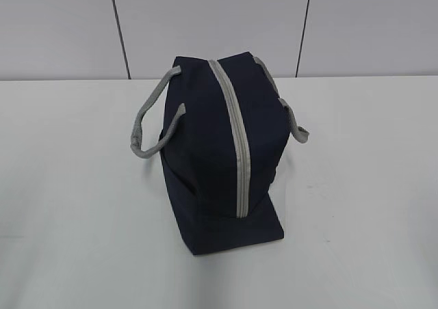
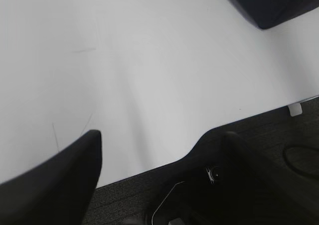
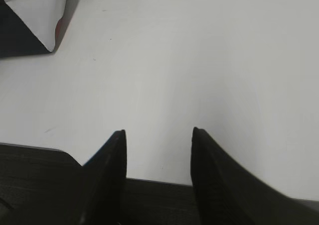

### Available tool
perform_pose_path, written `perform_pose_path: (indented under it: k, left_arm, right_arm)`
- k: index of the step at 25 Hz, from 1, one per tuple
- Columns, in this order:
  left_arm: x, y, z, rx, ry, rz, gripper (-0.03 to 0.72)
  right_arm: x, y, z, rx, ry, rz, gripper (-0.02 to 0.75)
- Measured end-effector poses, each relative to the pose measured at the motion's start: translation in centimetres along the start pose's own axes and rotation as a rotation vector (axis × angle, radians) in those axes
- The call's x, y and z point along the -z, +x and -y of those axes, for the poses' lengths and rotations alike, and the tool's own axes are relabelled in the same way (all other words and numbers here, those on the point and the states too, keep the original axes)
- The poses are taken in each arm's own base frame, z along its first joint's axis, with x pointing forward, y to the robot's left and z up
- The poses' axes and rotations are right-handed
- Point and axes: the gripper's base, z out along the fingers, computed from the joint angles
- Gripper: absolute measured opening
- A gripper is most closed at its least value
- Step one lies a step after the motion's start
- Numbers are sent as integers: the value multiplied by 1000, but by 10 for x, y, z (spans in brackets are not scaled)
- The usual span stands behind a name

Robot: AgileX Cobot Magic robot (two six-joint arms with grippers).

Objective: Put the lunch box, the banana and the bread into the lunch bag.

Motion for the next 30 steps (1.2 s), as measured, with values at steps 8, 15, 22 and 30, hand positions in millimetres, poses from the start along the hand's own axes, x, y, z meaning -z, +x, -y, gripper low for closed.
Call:
perform_pose_path:
  k: [8, 15, 22, 30]
  left_arm:
    - [0, 0, 0, -15, 3, -4, 497]
    - [0, 2, 0, -16, 4, -20, 497]
    - [0, 2, 0, -11, -1, -19, 497]
    - [0, 2, -3, 40, -46, -17, 497]
  right_arm:
    - [-1, -1, 0, 0, -1, 10, 336]
    - [-1, -1, 0, 0, -1, 12, 336]
    - [-1, -1, 0, 0, -1, 12, 336]
    - [0, 0, 0, 0, -1, 24, 336]
